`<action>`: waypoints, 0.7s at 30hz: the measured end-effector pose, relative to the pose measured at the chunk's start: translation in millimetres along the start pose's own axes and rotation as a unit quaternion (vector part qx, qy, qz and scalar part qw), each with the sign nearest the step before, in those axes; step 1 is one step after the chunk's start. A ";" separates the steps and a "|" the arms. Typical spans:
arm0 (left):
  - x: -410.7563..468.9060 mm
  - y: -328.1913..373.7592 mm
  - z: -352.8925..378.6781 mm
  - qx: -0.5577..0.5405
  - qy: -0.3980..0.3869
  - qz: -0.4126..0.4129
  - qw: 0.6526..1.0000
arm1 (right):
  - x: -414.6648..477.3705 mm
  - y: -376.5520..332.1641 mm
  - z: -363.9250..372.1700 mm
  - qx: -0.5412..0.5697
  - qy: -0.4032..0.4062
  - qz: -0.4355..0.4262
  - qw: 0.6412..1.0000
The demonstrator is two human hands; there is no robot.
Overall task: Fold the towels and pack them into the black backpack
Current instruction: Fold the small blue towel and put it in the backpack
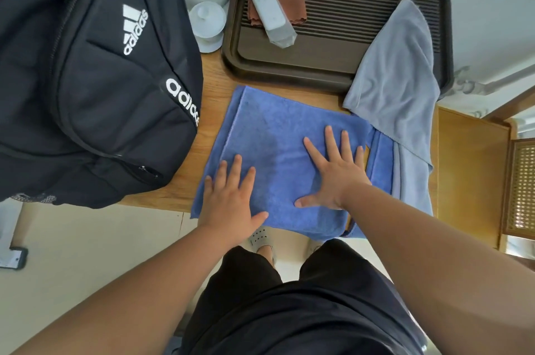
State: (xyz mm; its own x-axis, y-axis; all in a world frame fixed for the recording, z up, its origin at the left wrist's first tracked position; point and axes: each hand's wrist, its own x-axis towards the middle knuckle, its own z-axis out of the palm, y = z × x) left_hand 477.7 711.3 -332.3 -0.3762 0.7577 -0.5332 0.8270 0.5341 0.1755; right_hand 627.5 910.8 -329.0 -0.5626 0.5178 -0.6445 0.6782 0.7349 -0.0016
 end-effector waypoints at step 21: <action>-20.1 -19.2 6.1 -0.103 0.131 -0.220 0.961 | 19.6 -37.2 -26.3 -0.025 0.039 -0.102 0.994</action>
State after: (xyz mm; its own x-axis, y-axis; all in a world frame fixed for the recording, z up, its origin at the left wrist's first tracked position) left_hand 471.9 683.5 -330.0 -0.7852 0.4954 -0.3715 0.4736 0.8670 0.1552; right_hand 578.8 905.1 -321.5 -0.7221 0.3861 -0.5741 0.5223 0.8483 -0.0865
